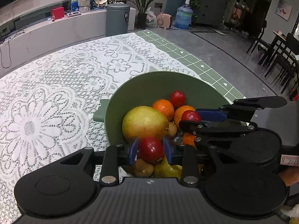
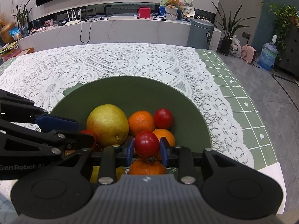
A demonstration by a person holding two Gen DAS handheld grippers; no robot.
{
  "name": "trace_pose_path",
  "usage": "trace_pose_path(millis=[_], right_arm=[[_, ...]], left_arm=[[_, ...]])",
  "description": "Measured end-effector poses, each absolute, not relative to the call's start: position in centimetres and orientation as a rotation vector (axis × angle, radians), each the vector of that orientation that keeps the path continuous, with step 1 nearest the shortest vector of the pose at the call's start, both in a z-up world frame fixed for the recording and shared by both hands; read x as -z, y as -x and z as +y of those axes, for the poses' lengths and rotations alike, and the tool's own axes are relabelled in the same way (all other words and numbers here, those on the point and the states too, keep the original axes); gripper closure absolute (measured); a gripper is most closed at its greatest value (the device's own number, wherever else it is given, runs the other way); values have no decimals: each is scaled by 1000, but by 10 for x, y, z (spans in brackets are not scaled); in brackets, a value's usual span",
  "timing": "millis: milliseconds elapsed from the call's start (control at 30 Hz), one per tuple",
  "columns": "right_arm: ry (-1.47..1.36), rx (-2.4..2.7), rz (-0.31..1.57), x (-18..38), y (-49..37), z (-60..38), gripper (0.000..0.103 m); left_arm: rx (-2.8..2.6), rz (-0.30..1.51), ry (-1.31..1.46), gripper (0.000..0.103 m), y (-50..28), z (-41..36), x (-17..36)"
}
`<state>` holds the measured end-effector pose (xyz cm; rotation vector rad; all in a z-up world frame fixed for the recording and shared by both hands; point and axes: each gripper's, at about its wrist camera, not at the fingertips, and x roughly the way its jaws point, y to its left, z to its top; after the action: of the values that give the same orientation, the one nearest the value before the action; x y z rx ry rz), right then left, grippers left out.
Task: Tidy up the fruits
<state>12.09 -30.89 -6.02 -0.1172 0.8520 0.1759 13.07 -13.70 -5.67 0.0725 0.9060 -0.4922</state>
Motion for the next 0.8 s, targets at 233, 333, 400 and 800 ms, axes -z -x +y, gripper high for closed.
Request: trace_pose_path(millis=[233, 333, 400, 800], right_arm=[[130, -170, 804, 45, -116, -310, 63], [130, -166, 761, 33, -111, -311, 48], [126, -160, 734, 25, -107, -311, 42], [61, -170, 604, -22, -73, -307, 22]], left_arm=[[492, 862, -74, 49, -124, -129, 41], [495, 828, -73, 45, -118, -126, 30], [491, 799, -72, 40, -113, -122, 22], [406, 624, -94, 30, -80, -100, -12]])
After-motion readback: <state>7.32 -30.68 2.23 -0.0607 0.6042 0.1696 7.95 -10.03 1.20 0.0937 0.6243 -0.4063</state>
